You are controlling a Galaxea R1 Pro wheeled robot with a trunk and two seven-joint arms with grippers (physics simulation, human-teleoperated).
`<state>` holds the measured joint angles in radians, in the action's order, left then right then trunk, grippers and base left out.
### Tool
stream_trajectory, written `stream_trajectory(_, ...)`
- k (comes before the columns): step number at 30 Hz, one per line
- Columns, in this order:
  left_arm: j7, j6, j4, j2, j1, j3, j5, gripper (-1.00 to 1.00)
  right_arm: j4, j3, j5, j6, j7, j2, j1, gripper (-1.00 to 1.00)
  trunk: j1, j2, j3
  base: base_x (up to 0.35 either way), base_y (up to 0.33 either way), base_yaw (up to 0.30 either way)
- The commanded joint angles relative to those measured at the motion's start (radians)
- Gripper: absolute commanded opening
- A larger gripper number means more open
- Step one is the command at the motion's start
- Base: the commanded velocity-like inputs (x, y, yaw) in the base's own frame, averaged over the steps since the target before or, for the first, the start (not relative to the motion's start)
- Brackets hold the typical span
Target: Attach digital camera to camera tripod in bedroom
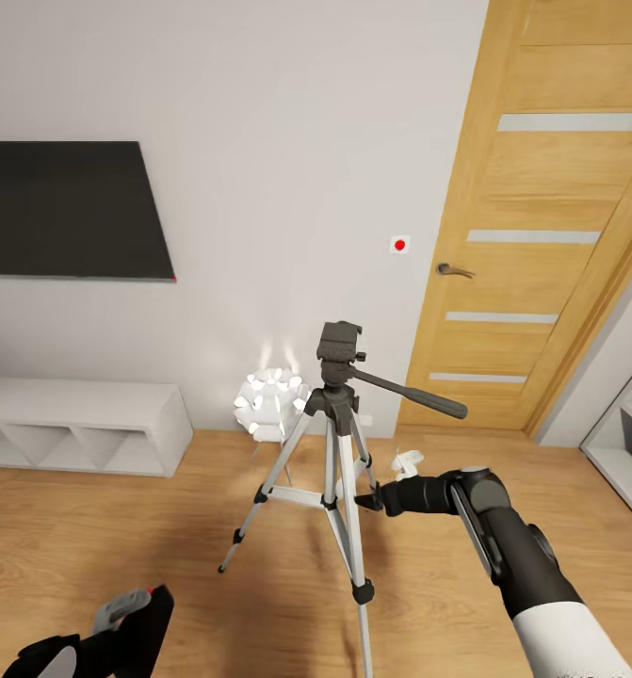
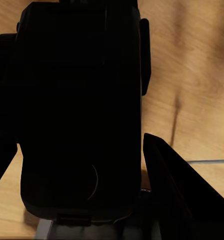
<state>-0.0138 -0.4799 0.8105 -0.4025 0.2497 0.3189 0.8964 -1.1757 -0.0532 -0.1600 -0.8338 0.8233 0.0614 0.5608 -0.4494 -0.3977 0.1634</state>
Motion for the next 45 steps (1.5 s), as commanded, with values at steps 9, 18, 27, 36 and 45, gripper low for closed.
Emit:
stream_trajectory(9,-0.002,0.005,-0.02,0.003,0.0,0.002,-0.001,-1.0,0.121,0.001,-0.012,0.238,0.002,-0.002,0.002,1.0,-0.001,-0.002,0.002,0.0,0.0,0.0)
stream_trajectory(18,-0.001,0.007,-0.024,0.004,0.0,0.002,-0.001,-1.0,0.138,0.001,0.003,0.265,0.0,-0.015,0.002,1.0,-0.001,-0.002,0.002,0.0,0.0,0.0)
stream_trajectory(27,-0.001,0.007,-0.025,0.004,0.001,0.002,-0.001,-1.0,0.2,0.005,0.0,0.296,-0.048,-0.083,0.001,1.0,-0.001,-0.002,0.002,0.0,0.0,0.0)
stream_trajectory(36,-0.001,0.007,-0.027,0.004,0.0,0.002,-0.001,-1.0,0.24,0.006,0.001,0.345,-0.081,-0.123,0.001,1.0,-0.001,-0.002,0.002,0.0,0.0,0.0)
stream_trajectory(45,-0.001,0.007,-0.027,0.004,0.001,0.002,0.0,-1.0,0.241,0.003,-0.002,0.412,-0.139,-0.134,0.001,1.0,-0.001,-0.002,0.002,0.0,0.0,0.0)
